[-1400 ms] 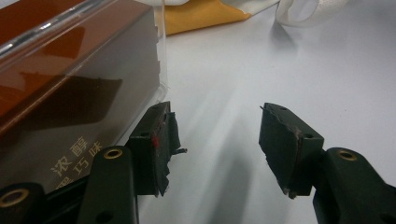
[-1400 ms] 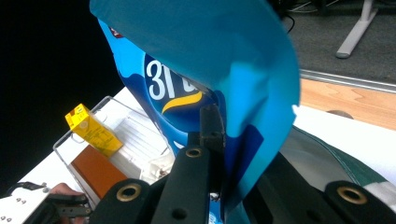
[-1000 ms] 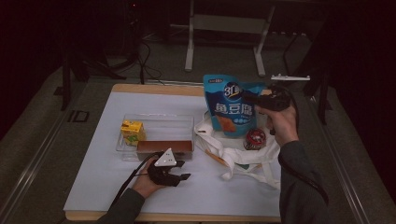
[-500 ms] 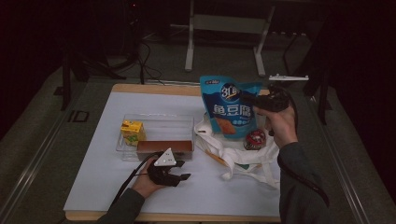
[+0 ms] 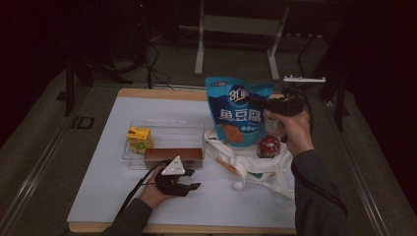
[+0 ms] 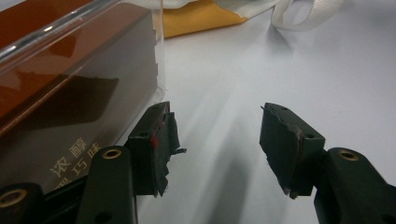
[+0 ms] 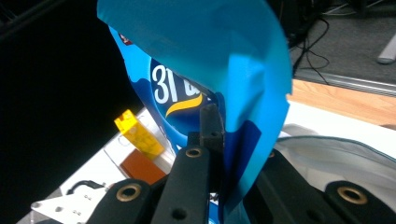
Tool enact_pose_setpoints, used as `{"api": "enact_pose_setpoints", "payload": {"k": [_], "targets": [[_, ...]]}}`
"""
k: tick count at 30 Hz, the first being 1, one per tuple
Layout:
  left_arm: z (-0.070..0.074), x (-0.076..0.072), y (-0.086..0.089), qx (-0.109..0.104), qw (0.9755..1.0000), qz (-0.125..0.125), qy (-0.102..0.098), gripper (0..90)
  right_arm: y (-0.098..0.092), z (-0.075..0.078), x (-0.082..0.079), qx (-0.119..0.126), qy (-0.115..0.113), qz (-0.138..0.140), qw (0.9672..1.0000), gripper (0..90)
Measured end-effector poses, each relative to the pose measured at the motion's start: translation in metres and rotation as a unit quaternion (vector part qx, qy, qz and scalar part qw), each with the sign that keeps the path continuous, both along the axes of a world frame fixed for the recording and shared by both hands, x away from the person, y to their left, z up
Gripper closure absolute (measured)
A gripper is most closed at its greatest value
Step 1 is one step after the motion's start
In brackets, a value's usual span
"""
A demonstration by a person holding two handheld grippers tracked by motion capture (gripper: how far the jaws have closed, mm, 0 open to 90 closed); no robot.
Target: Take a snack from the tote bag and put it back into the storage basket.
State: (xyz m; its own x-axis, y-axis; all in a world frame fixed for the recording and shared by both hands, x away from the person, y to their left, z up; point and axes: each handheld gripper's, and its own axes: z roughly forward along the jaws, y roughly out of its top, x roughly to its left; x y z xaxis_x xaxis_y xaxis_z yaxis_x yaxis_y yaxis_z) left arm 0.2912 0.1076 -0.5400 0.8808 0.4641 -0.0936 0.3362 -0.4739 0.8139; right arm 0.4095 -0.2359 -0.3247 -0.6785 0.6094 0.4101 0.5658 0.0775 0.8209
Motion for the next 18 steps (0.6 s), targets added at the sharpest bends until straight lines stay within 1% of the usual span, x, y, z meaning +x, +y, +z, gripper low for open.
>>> {"api": "enact_pose_setpoints", "payload": {"k": [4, 15, 18], "targets": [[0.000, -0.001, 0.000, 0.001, 1.0000, -0.001, -0.005, 43.6, 0.004, 0.003, -0.001, 0.003, -0.002, 0.005, 1.0000, 89.8], [0.000, -0.002, 0.000, 0.003, 0.9999, -0.006, -0.008, 43.7, 0.013, 0.005, -0.003, 0.004, 0.001, 0.013, 0.9999, 89.8], [0.000, -0.002, 0.000, 0.004, 0.9999, -0.008, -0.009, 43.7, 0.020, 0.007, -0.005, 0.000, 0.002, 0.013, 0.9999, 89.8]]}}
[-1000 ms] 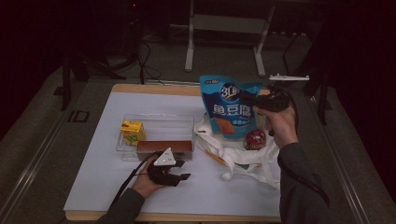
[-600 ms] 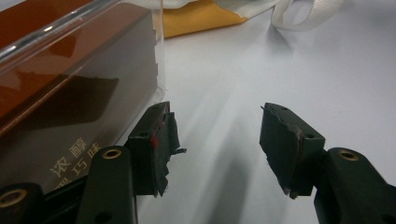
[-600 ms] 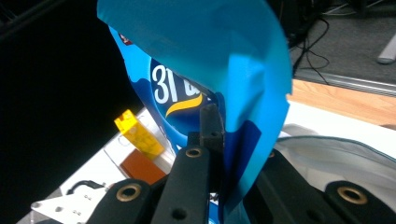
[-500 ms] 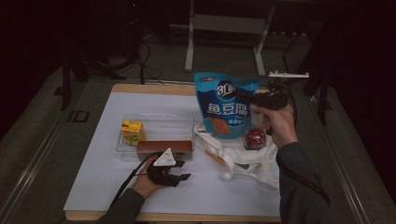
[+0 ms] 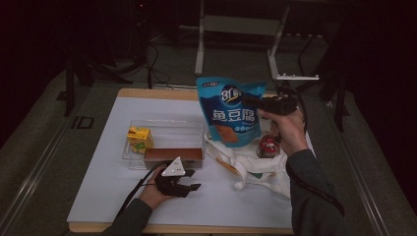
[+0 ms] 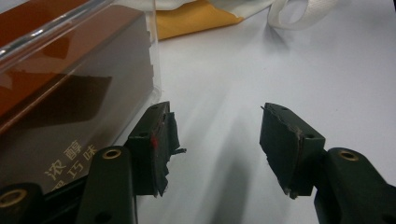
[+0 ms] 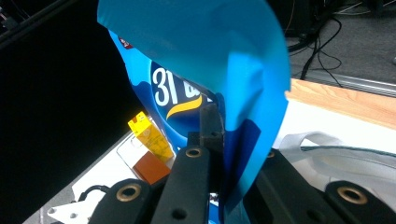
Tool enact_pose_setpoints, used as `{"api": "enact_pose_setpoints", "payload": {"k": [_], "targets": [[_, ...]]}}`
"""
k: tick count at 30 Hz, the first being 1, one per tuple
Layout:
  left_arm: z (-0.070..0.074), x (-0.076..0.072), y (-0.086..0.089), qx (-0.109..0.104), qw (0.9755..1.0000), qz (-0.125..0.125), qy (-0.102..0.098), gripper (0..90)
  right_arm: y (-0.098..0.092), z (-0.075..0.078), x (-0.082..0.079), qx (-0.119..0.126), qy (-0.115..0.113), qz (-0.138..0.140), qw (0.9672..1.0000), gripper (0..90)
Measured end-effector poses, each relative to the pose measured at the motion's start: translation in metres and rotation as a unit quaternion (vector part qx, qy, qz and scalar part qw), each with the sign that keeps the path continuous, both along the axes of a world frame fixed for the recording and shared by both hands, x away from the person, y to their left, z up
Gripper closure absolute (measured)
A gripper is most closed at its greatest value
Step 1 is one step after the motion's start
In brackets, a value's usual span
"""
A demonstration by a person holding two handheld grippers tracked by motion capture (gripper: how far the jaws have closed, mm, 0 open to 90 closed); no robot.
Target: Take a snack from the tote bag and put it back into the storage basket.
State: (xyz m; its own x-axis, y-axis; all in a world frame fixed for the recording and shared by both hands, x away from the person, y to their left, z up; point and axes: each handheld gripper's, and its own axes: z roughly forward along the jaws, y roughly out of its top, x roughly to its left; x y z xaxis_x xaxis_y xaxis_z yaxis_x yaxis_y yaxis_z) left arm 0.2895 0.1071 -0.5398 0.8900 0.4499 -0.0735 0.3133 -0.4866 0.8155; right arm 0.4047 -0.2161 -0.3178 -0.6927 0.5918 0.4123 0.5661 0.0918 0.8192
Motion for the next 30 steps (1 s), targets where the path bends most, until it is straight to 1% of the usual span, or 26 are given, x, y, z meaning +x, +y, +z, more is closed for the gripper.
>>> {"api": "enact_pose_setpoints", "payload": {"k": [5, 11, 12, 16, 24, 30], "targets": [[0.000, 0.000, 0.000, 0.000, 1.0000, 0.000, -0.001, 43.7, 0.007, 0.003, -0.002, 0.000, -0.002, 0.005, 1.0000, 89.8], [0.000, 0.000, 0.000, 0.001, 1.0000, 0.000, -0.001, 43.7, 0.014, 0.007, -0.004, 0.015, -0.001, 0.011, 0.9998, 89.8], [0.000, 0.000, 0.000, 0.001, 1.0000, -0.001, -0.001, 43.6, 0.017, 0.008, -0.004, 0.022, 0.001, 0.012, 0.9997, 89.8], [0.000, -0.001, -0.001, -0.001, 1.0000, -0.001, 0.000, 43.6, 0.025, 0.009, -0.004, 0.032, 0.004, 0.016, 0.9993, 89.8], [0.000, -0.001, -0.001, -0.001, 1.0000, -0.002, -0.001, 43.4, 0.044, 0.009, -0.002, 0.044, 0.006, 0.022, 0.9988, 89.7], [0.000, -0.001, 0.000, -0.001, 1.0000, -0.001, 0.000, 43.2, 0.059, 0.007, 0.000, 0.046, 0.005, 0.027, 0.9986, 89.7]]}}
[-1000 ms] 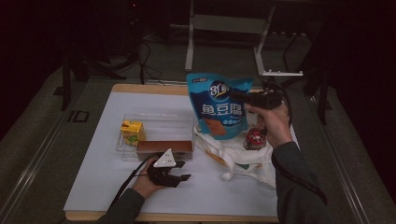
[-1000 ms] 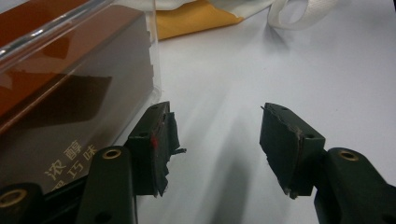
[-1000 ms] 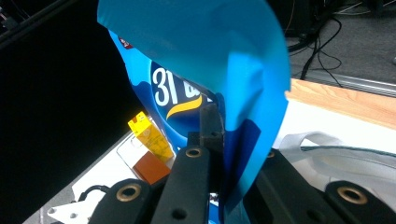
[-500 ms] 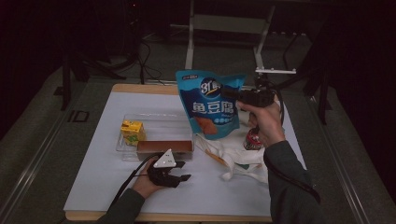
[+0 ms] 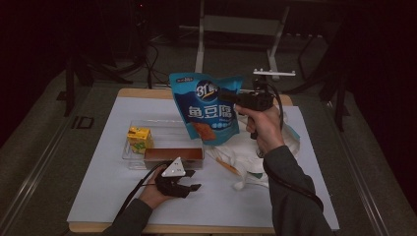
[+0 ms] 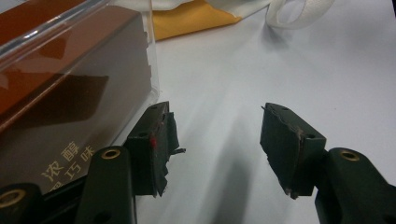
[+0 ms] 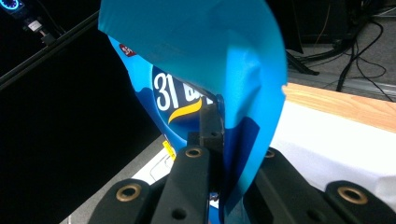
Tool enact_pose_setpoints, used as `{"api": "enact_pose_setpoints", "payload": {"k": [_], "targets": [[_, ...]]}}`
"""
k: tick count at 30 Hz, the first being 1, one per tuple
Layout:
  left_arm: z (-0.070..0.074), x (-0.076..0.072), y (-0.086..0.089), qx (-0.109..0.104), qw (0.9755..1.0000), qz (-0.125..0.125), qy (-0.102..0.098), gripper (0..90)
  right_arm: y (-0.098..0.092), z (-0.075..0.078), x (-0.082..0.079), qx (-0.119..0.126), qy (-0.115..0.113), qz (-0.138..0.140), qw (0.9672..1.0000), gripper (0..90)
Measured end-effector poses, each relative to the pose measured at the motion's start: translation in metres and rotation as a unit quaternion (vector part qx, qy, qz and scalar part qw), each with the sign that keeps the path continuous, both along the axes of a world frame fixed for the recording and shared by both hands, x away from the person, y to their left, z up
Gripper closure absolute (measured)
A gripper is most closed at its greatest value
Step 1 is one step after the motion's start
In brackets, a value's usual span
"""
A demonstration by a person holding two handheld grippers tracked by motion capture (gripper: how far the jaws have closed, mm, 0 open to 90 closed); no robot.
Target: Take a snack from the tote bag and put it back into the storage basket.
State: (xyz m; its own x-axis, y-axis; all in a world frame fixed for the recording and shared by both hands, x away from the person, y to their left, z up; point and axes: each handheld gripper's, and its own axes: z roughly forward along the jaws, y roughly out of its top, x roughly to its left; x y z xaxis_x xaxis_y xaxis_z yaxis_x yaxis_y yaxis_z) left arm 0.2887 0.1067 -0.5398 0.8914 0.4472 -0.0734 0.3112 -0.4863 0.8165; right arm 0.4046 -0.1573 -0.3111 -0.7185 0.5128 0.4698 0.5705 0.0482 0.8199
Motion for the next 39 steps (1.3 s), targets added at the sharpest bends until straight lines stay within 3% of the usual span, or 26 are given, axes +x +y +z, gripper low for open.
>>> {"api": "enact_pose_setpoints", "payload": {"k": [39], "targets": [[0.000, 0.000, 0.000, -0.001, 1.0000, -0.003, 0.001, 42.7, 0.062, -0.008, 0.013, 0.020, 0.012, -0.001, 0.9997, 89.7]]}}
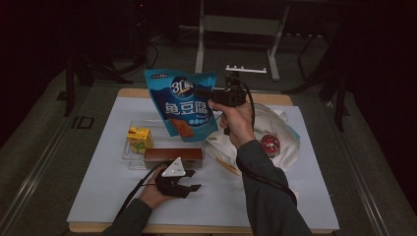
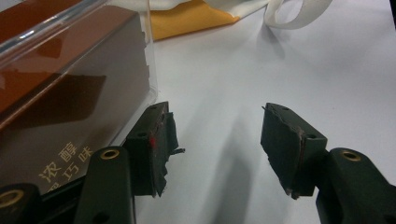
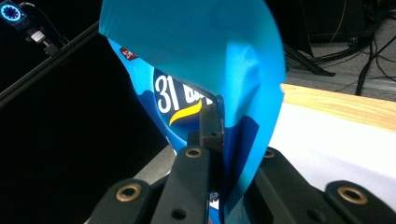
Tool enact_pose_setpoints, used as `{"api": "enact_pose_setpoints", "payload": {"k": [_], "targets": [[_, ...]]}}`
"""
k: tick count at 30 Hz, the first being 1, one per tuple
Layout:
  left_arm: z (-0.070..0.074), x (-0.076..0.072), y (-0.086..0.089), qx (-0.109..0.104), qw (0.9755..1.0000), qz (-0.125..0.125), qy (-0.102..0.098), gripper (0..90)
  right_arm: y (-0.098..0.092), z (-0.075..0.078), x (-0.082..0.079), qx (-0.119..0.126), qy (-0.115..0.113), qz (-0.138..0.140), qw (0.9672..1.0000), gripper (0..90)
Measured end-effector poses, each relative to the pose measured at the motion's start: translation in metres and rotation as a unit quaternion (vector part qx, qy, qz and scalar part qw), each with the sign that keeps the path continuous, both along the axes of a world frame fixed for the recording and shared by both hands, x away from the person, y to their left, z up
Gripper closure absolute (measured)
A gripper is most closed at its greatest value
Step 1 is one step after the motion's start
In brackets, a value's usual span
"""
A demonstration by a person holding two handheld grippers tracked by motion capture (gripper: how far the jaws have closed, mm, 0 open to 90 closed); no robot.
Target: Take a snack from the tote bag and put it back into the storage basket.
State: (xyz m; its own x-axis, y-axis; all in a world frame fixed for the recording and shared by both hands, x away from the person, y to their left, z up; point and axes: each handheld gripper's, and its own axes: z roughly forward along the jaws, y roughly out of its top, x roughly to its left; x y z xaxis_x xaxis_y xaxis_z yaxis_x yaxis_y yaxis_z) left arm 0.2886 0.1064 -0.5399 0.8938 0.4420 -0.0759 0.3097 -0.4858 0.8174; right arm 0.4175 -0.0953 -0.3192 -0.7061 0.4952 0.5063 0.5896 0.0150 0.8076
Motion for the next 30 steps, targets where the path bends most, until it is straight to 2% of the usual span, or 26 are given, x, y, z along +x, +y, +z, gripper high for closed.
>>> {"api": "enact_pose_setpoints", "payload": {"k": [20, 30], "targets": [[0.000, -0.001, 0.000, -0.001, 1.0000, 0.000, -0.004, 42.6, 0.033, -0.015, 0.009, 0.004, 0.007, 0.004, 1.0000, 89.7], [0.000, -0.001, 0.000, -0.002, 1.0000, 0.001, -0.004, 42.7, 0.051, -0.031, 0.024, 0.008, 0.027, -0.004, 0.9996, 89.7]]}}
